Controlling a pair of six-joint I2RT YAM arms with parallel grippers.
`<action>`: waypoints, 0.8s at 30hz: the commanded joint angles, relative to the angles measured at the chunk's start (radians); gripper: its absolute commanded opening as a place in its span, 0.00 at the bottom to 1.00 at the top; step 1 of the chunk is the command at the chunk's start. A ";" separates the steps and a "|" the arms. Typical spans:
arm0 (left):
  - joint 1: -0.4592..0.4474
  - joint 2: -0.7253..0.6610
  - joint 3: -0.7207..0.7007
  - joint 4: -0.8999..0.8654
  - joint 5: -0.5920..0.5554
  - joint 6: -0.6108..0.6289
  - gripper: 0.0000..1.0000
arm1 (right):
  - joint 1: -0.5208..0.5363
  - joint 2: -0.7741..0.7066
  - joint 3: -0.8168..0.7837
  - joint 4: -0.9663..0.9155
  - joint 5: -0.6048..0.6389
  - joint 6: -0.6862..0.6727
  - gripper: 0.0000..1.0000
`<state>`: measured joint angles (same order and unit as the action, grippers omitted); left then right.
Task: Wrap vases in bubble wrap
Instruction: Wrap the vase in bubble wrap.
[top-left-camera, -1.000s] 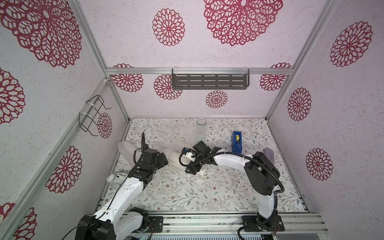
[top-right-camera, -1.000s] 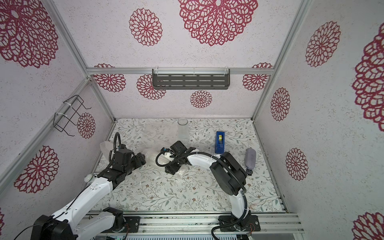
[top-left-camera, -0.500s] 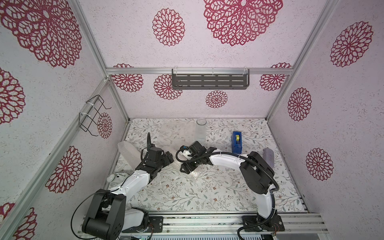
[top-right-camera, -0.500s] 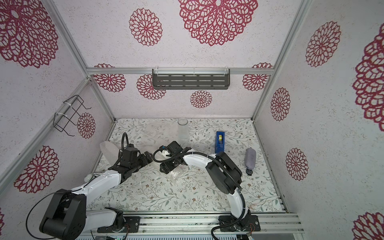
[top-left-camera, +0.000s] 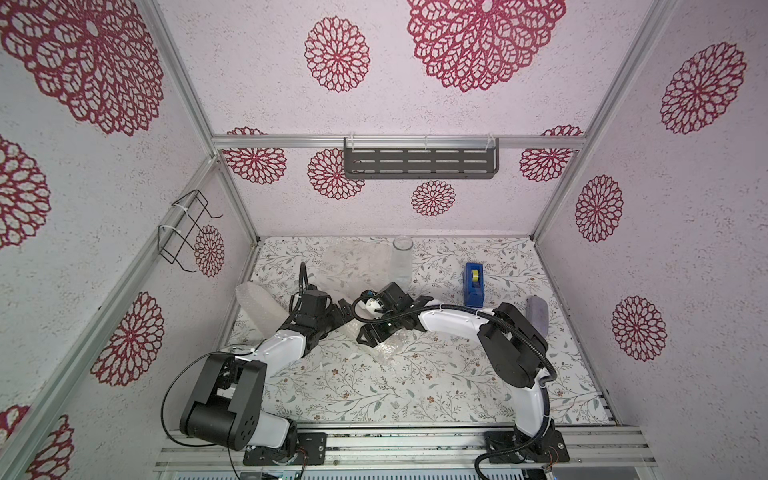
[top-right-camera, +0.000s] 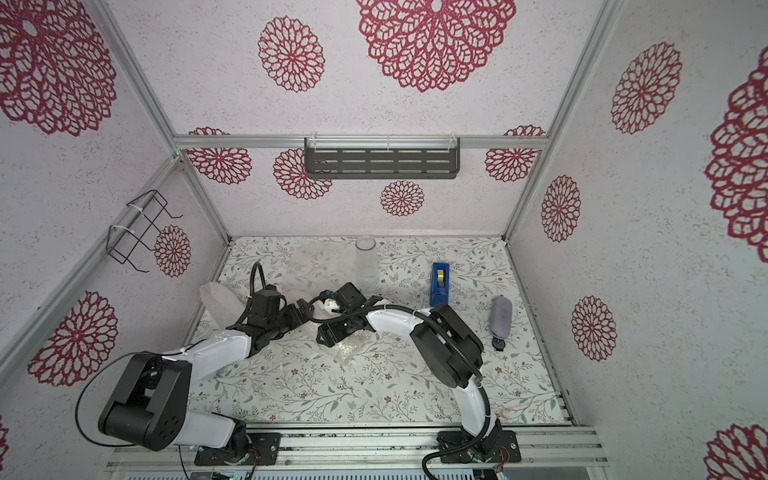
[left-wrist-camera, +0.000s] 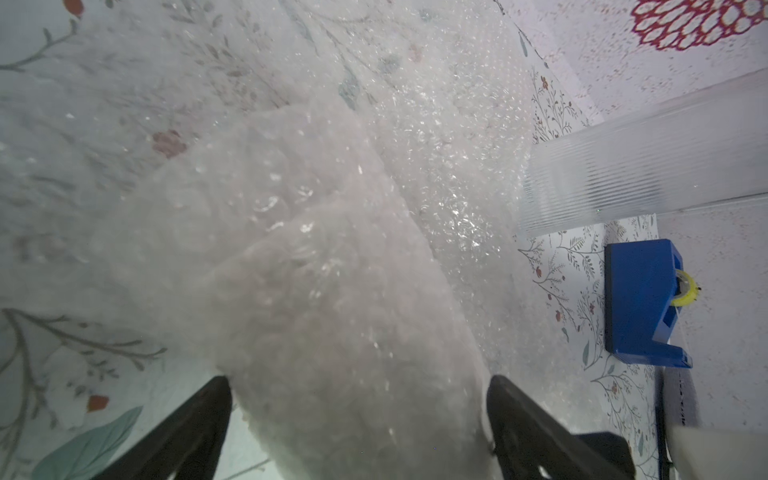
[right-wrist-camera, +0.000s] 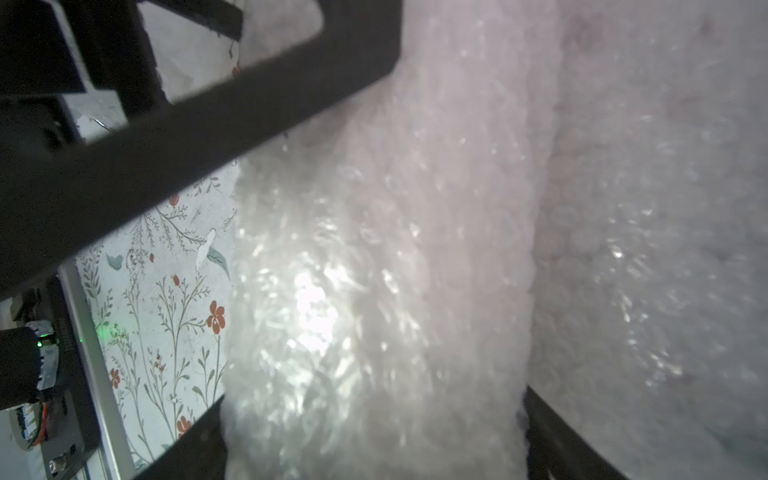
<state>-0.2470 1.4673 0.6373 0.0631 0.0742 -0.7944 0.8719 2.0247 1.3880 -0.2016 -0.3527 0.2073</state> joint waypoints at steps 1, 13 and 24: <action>0.023 0.024 0.014 -0.035 -0.025 -0.013 1.00 | 0.039 0.053 -0.058 0.014 -0.060 0.031 0.77; 0.034 0.109 0.075 -0.157 -0.091 -0.012 0.98 | 0.033 -0.039 -0.135 0.087 -0.064 0.050 0.92; 0.043 0.151 0.093 -0.153 -0.078 -0.020 0.98 | 0.032 -0.126 -0.196 0.089 0.012 0.038 0.99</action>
<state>-0.2222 1.5791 0.7349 0.0013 0.0509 -0.8169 0.8940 1.9553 1.2079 -0.0643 -0.3630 0.2493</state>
